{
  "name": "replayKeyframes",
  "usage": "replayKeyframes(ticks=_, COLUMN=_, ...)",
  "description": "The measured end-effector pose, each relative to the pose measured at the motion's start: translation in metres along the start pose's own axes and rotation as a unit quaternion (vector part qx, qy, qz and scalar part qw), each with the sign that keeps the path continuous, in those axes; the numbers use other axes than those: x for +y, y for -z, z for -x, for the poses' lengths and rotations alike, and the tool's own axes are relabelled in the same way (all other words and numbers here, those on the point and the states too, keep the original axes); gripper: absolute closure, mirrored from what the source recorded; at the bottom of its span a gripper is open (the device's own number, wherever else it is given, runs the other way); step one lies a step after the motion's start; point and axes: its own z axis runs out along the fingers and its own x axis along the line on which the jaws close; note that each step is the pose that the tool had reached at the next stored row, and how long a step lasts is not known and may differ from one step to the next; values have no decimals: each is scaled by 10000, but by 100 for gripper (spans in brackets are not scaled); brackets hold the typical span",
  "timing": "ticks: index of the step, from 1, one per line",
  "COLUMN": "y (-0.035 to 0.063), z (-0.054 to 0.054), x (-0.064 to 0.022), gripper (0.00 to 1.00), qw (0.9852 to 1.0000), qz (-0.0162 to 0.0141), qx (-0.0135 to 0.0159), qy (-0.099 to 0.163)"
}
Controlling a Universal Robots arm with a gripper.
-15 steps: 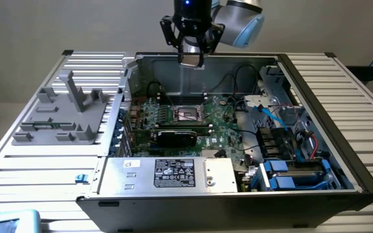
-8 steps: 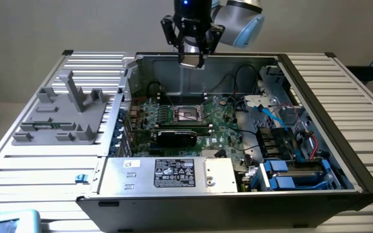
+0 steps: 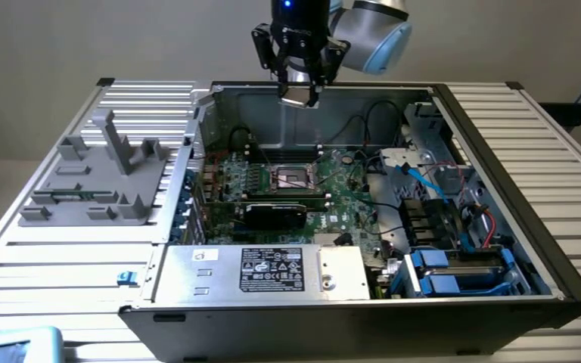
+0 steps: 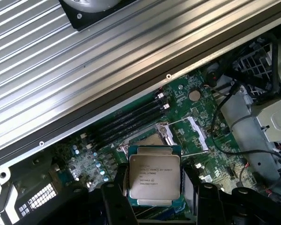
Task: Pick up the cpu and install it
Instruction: 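Place the cpu into insertion slot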
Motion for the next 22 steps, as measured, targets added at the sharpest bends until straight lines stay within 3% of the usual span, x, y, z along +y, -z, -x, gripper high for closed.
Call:
replayKeyframes(ticks=6, y=-5, z=0, x=0, gripper=45, qw=9992, qz=-1, qx=-19, qy=-407)
replayKeyframes(ticks=11, y=-15, z=0, x=-1, gripper=45, qw=9964, qz=-5, qx=-38, qy=-844)
replayKeyframes(ticks=16, y=-25, z=0, x=-1, gripper=45, qw=9917, qz=-8, qx=-58, qy=-1285)
replayKeyframes(ticks=22, y=-38, z=0, x=-2, gripper=45, qw=9834, qz=-11, qx=-82, qy=-1810)
